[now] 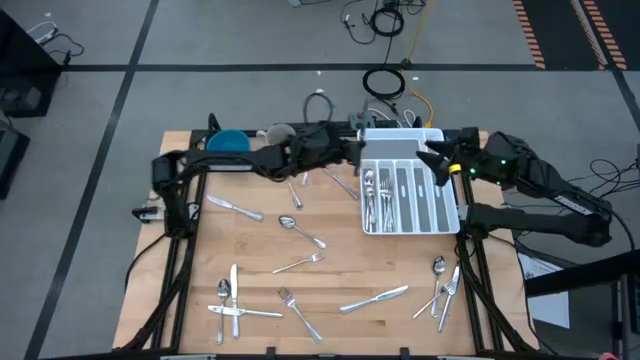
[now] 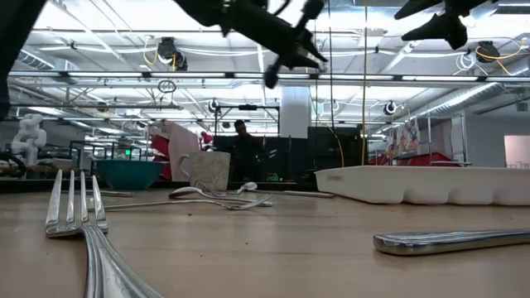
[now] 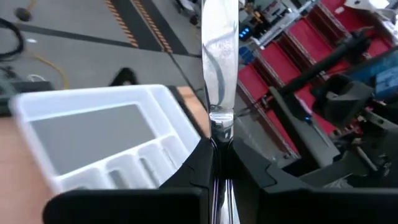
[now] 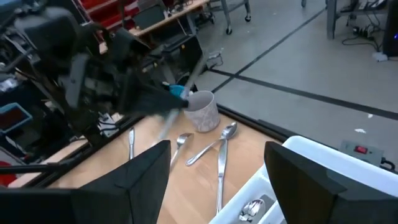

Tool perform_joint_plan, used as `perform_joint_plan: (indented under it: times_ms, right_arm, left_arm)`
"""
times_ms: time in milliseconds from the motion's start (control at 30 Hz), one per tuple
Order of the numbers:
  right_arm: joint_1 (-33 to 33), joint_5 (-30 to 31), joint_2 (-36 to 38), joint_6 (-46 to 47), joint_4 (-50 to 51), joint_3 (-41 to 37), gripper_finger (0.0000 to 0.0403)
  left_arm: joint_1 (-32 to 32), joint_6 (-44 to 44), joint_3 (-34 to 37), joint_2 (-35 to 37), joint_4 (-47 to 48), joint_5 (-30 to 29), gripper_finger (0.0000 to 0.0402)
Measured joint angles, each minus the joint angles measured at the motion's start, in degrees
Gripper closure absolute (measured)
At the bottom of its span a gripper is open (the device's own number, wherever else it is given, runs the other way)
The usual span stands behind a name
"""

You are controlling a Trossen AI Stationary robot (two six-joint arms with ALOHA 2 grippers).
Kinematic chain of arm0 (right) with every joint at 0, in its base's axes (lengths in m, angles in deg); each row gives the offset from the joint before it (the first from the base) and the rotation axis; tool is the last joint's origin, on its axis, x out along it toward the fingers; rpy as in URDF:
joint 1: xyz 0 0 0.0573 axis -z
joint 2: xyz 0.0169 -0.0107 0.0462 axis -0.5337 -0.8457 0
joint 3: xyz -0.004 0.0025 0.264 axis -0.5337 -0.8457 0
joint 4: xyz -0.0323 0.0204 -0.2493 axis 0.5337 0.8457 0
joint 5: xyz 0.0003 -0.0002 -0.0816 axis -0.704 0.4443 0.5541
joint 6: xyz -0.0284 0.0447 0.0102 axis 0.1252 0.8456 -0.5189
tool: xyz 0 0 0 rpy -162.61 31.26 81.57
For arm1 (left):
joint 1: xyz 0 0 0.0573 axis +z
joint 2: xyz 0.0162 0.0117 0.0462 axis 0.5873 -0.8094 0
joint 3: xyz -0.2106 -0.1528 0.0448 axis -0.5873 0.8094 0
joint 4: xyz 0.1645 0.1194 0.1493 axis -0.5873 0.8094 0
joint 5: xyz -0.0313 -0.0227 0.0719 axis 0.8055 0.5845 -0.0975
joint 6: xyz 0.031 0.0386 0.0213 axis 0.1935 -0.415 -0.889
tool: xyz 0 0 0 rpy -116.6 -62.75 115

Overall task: Sort silverware
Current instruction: Put the table knife in the silverware tray

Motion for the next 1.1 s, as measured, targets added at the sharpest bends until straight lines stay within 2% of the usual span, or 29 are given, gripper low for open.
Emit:
perform_joint_plan:
  times_ms: [233,400,567,867,1100]
  right_arm:
    - [0.0,1.3,1.1,0.0,2.6,0.0,0.0152]
    - [0.0,1.5,1.2,-0.8,2.1,0.0,0.0152]
    - [0.0,3.0,1.2,-1.6,1.5,0.0,0.0152]
    - [0.0,3.0,1.2,-4.0,1.5,0.0,0.0152]
    - [0.0,3.0,1.2,-5.6,1.5,0.0,0.0152]
  left_arm:
    - [-2.0,1.5,-13.0,-10.1,-0.5,0.2,0.0368]
    - [-2.8,3.1,-19.1,-16.8,0.0,-0.9,0.0368]
    - [-3.0,8.6,-24.2,-23.0,-0.4,-1.0,0.0368]
    - [-4.7,13.4,-29.8,-29.3,-0.4,-1.1,0.0368]
    - [-6.4,12.2,-30.1,-29.8,3.5,-6.5,0.0368]
